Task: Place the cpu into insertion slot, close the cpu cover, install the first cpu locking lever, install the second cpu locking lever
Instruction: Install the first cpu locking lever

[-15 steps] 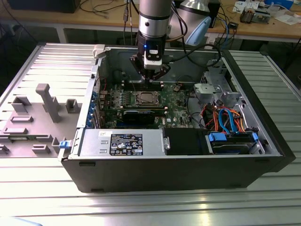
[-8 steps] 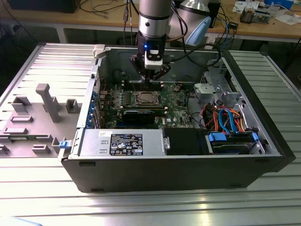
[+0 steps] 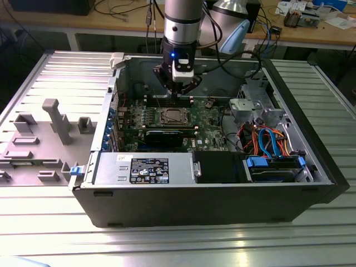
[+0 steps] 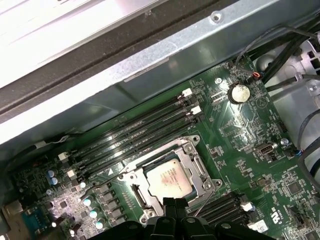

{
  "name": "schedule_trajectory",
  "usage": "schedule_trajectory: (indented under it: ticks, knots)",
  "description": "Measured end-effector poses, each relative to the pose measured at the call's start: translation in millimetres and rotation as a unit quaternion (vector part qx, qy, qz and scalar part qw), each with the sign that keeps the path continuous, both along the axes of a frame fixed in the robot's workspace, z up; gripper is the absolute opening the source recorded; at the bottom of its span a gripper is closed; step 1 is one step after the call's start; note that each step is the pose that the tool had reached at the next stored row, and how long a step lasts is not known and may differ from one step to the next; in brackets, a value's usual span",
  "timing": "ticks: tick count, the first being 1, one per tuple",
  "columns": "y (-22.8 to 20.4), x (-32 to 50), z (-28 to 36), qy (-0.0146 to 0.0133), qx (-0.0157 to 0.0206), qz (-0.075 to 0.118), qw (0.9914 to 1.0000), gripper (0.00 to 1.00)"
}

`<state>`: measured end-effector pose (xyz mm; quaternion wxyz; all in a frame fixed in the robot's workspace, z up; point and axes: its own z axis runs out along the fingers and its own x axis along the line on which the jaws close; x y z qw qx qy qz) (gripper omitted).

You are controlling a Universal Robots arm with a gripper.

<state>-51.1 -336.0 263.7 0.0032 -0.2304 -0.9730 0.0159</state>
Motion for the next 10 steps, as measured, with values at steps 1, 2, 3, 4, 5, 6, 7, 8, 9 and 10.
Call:
schedule_trajectory:
  ticks: [1, 2, 3, 4, 5, 6, 7, 8, 9, 10]
  knots:
    - [0.0, 0.0, 0.0, 0.0, 0.0002, 0.002, 1.0, 0.11]
    - [0.0, 0.0, 0.0, 0.0, 0.0002, 0.004, 0.99999, 0.11]
    - [0.0, 0.0, 0.0, 0.0, 0.0002, 0.005, 0.99999, 0.11]
    - [0.0, 0.0, 0.0, 0.0, 0.0003, 0.007, 0.99997, 0.11]
    - [0.0, 0.0, 0.0, 0.0, 0.0003, 0.01, 0.99995, 0.11]
    - [0.0, 0.0, 0.0, 0.0, 0.0003, 0.011, 0.99994, 0.11]
    - [0.0, 0.0, 0.0, 0.0, 0.0003, 0.012, 0.99992, 0.11]
    - [0.0, 0.0, 0.0, 0.0, 0.0003, 0.014, 0.99991, 0.11]
    - [0.0, 0.0, 0.0, 0.0, 0.0003, 0.015, 0.99989, 0.11]
    - [0.0, 0.0, 0.0, 0.0, 0.0003, 0.016, 0.99987, 0.11]
